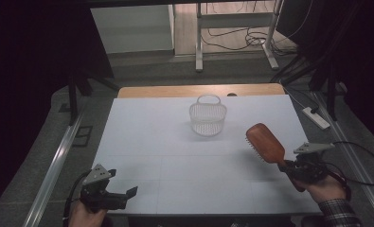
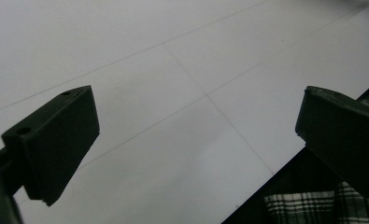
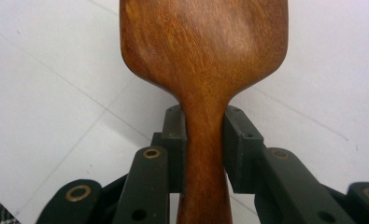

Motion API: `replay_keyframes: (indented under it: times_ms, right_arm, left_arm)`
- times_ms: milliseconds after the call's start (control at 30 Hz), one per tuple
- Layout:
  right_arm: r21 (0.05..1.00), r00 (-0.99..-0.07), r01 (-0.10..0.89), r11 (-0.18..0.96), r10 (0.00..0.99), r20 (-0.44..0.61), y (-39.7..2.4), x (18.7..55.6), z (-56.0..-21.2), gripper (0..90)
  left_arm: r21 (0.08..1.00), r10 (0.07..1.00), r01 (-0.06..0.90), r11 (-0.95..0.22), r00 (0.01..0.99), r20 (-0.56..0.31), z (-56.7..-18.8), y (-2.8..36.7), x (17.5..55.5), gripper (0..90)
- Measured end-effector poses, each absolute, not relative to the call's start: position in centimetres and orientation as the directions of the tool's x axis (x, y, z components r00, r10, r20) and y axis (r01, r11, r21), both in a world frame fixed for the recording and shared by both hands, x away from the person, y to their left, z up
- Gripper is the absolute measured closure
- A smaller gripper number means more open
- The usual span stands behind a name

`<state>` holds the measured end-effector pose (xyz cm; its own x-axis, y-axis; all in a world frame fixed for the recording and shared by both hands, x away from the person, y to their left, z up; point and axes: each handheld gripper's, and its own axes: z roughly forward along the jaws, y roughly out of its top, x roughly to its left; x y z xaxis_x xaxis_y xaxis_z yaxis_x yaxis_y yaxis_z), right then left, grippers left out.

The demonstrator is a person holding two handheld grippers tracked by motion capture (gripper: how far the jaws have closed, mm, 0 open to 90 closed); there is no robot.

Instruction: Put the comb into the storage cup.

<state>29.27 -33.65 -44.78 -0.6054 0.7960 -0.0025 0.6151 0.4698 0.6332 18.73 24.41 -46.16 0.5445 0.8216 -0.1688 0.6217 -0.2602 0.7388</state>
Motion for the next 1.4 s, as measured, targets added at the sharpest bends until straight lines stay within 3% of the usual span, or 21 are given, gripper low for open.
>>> replay_keyframes:
  times_ms: [600,1400]
  right_arm:
    - [0.703,-0.623,0.571,0.424,0.782,0.034,-32.3,29.0,-43.1,72.2]
    - [0.728,-0.691,0.500,0.470,0.723,0.008,-28.0,29.3,-42.5,72.2]
  left_arm:
    - [0.737,0.797,0.632,-0.241,0.562,-0.221,-45.4,23.1,21.5,0.0]
    - [0.751,0.730,0.599,-0.278,0.640,-0.240,-44.1,19.3,24.8,0.0]
